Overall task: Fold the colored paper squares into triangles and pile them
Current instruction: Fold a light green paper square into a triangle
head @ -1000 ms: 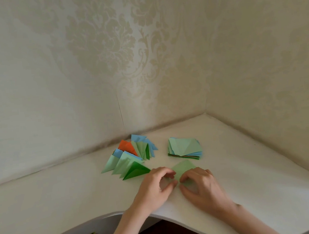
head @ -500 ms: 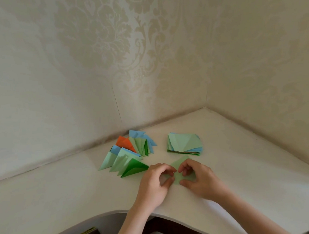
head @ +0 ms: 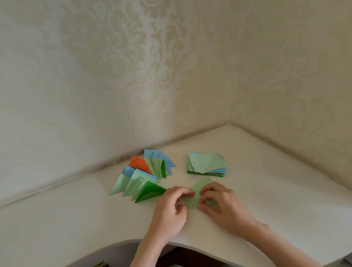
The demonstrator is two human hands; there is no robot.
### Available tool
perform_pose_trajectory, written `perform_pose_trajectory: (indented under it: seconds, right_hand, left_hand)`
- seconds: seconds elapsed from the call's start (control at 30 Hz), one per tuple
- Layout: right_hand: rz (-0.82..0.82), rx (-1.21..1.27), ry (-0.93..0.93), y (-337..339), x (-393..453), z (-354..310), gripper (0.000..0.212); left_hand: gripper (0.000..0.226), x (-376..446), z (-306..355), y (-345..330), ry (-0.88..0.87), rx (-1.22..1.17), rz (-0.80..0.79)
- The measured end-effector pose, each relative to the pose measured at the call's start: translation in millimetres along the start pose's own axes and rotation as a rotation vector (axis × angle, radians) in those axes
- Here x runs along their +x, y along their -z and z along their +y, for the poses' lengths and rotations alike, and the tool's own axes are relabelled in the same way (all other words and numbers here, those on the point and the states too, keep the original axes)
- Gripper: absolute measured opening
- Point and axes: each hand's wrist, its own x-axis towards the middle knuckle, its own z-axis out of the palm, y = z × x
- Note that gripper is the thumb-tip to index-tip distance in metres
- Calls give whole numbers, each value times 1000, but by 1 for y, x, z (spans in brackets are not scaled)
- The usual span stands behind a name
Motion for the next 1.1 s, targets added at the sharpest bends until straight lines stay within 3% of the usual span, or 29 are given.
perform_pose_trajectory:
  seconds: [0.3, 0.53, 0.7, 0.87, 1.1]
  right_hand:
    - [-147, 20, 151, 30, 12, 6, 11]
    - [36, 30, 95, 23, -4, 16, 13]
    - [6, -65, 89, 11, -11, 11, 42]
    - [188, -80, 36, -2, -6, 3, 34]
    - [260, -229, 33, -13, 0, -4, 34]
  left_hand:
    - [30, -2, -5, -3, -68, 104, 43]
    - [15, 0, -7, -5, -70, 76, 29]
    - [11, -3, -4, -3, -31, 78, 50]
    - [14, -4, -5, -6, -33, 125, 80]
    - [20, 0, -7, -12, -22, 271, 204]
